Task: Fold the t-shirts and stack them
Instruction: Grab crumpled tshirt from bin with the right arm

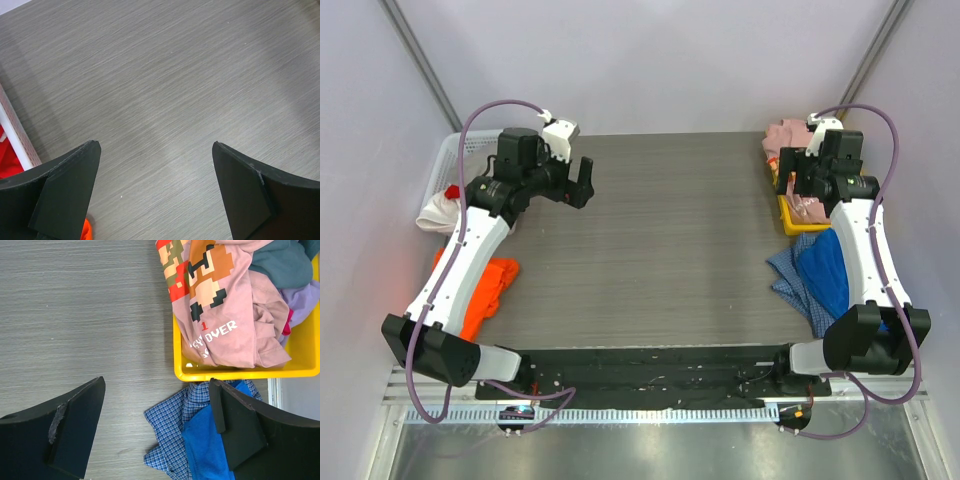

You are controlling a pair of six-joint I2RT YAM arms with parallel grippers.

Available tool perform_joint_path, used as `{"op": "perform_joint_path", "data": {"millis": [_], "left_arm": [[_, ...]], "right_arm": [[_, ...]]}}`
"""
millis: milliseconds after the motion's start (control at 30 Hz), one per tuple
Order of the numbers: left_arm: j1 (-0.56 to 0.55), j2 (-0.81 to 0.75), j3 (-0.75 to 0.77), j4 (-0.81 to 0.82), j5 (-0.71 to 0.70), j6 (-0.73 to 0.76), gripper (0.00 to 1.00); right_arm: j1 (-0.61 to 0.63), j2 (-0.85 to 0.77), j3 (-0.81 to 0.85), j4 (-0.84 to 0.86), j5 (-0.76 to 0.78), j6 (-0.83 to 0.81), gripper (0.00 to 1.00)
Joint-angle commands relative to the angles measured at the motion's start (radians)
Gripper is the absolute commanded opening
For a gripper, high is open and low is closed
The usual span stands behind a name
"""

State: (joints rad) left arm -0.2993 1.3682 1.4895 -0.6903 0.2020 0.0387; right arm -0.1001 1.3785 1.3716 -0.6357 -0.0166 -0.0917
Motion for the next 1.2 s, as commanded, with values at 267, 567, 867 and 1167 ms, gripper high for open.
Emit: {"op": "perform_joint_path", "data": {"millis": [267, 567, 867, 1167], "left_arm": [[-0.001, -0.004, 0.008, 0.032, -0.001, 0.026, 0.99], [-0.001, -0.006, -0.009, 0.043, -0.024, 0.032, 0.99], [-0.001, 0.029, -0.038, 0.061, -0.058, 0.069, 0.99], [-0.001, 0.075, -0.072, 0.098, -0.113, 0.131, 0.99]], "right_arm": [[0.003, 0.004, 0.040, 0.045, 0.069, 0.010, 0.93], [0.003, 0.082, 0.081, 0.080, 0.173, -0.005, 0.91], [0.003, 0.344, 0.257, 0.084, 0.216, -0.051, 0.70], [0.003, 0.592, 0.466, 0.031, 0.221, -0.060, 0.57]]}}
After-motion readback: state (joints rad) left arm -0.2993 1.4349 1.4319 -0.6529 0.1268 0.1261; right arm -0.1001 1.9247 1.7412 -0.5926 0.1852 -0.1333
